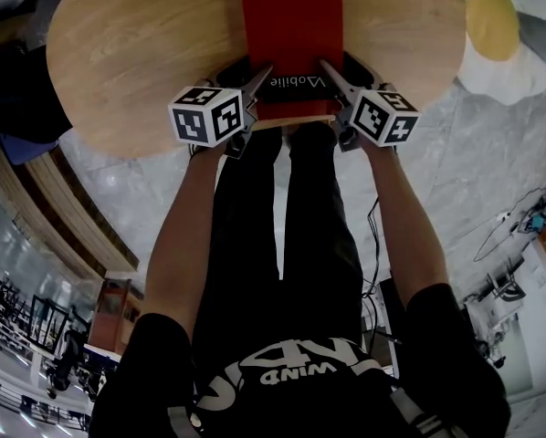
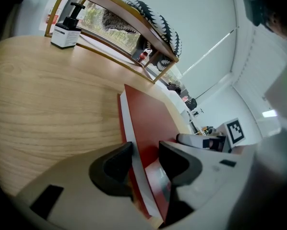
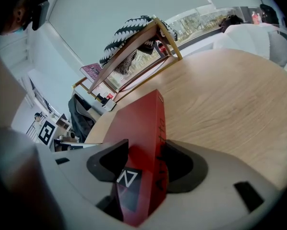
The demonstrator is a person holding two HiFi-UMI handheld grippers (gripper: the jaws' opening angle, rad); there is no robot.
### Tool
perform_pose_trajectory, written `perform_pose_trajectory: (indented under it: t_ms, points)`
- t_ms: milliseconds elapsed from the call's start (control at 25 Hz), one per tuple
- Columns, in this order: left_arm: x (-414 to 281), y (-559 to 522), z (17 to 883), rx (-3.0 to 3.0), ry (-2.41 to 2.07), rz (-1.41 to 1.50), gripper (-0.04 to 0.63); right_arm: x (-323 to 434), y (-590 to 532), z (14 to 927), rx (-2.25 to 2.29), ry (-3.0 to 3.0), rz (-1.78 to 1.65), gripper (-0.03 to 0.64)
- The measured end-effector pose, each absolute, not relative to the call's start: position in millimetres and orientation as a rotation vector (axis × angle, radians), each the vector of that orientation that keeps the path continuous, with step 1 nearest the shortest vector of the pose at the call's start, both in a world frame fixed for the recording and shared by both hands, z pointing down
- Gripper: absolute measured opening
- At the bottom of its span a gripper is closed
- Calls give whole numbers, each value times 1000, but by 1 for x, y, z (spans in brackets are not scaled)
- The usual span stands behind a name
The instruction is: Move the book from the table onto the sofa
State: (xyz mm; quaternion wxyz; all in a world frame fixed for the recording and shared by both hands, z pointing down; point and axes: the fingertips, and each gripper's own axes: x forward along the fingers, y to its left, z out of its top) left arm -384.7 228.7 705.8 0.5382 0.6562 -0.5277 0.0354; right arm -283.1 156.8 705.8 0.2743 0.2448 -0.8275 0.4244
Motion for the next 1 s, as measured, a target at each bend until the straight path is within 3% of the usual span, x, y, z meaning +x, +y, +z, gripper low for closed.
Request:
perform_pose_trajectory:
  t_ms: [1000]
  points:
    - [-357, 223, 567, 1696, -1186, 159, 167, -240, 169, 572, 936, -2264, 1214, 224]
